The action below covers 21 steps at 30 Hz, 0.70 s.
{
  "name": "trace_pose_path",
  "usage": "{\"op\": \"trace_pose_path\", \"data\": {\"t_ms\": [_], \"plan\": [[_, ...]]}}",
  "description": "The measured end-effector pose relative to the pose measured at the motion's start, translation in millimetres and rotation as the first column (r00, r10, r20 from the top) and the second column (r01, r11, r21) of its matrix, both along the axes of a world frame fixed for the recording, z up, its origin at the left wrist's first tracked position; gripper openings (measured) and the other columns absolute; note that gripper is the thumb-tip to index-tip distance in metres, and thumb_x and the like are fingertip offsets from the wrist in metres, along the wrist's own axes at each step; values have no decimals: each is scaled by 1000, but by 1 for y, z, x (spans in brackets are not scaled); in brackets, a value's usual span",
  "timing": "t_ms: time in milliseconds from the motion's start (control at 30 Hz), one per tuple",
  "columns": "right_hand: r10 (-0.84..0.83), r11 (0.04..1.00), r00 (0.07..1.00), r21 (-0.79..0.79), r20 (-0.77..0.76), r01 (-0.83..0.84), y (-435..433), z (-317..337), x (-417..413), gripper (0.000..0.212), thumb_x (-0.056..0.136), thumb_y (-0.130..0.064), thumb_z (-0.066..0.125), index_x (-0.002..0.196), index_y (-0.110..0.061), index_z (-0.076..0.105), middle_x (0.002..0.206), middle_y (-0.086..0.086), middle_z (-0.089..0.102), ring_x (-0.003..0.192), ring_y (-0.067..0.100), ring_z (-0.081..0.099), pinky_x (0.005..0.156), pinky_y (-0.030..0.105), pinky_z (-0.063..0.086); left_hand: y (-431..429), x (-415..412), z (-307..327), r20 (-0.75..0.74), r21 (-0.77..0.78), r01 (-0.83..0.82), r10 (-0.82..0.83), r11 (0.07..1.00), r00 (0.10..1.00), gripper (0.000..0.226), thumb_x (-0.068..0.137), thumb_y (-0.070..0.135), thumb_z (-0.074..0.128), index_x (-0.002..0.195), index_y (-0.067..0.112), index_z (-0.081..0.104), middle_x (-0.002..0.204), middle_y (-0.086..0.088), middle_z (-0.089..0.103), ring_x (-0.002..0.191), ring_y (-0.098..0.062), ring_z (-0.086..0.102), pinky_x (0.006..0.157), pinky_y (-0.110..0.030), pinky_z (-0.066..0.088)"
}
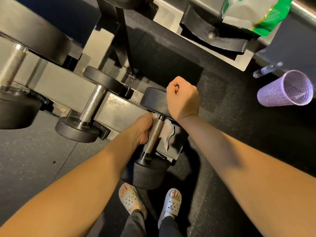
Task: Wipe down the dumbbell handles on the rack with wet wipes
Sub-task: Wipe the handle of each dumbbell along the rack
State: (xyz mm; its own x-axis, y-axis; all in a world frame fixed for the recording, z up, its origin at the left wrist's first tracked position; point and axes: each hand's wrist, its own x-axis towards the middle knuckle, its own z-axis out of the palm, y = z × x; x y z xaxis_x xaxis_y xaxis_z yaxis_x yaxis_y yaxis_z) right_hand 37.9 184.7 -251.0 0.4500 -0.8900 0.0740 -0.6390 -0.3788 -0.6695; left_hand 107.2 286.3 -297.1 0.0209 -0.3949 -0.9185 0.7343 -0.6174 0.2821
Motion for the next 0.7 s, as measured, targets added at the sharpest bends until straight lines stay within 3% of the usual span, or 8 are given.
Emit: {"op": "trace_pose_path", "data": {"t_ms": [100,167,267,333,400,533,633,700], "plan": [[6,1000,1000,1,-27,-6,0,3,-1,29,96,-16,44,73,-10,60,57,5,55,49,19,52,48,38,46,5,1,5,141,4,-47,46,999,989,20,95,11,50,77,10,58,68,-10,62,54,-20,62,51,-28,51],[8,1000,997,10,-76,-7,0,7,-1,27,98,-16,46,77,-11,62,61,6,59,53,21,57,53,37,50,17,-6,10,365,-90,-126,151,988,919,23,92,5,62,69,8,64,61,-9,63,49,-19,61,50,-28,51],[13,999,991,39,-132,-8,1,12,0,26,100,-19,46,81,-12,63,66,8,62,63,25,62,62,37,53,30,-22,16,811,-106,158,-6,982,584,14,88,15,75,76,16,68,68,4,63,61,-11,55,61,-25,43],[9,998,991,56,-136,-2,2,14,0,25,100,-20,46,83,-13,62,68,8,63,65,26,63,66,38,53,30,-31,20,931,45,322,-157,946,330,15,87,24,78,91,19,64,80,6,61,71,-9,53,64,-22,37],[3,998,988,61,-151,7,2,15,1,25,101,-21,45,84,-14,62,70,9,64,67,26,64,68,41,55,26,-37,19,946,109,334,-201,936,256,24,86,29,79,93,21,58,82,6,59,73,-10,52,64,-25,35],[-5,998,986,61,-164,15,3,16,1,24,100,-21,45,83,-15,61,70,8,63,68,26,63,70,41,54,11,-42,13,846,78,112,-125,991,519,29,77,34,87,84,18,64,74,7,63,68,-8,56,60,-29,41],[-5,998,987,69,-163,17,3,15,1,24,100,-21,45,84,-14,61,70,8,63,68,25,62,72,40,52,9,-29,8,711,-36,120,-59,992,701,25,72,24,91,63,18,69,60,6,65,58,-11,59,58,-27,46],[-4,998,988,68,-155,14,3,15,1,24,99,-21,45,84,-14,62,70,8,63,67,25,62,70,40,52,14,-12,9,523,-169,146,-36,975,852,11,75,16,90,73,12,79,70,1,75,67,-12,70,70,-28,55]]}}
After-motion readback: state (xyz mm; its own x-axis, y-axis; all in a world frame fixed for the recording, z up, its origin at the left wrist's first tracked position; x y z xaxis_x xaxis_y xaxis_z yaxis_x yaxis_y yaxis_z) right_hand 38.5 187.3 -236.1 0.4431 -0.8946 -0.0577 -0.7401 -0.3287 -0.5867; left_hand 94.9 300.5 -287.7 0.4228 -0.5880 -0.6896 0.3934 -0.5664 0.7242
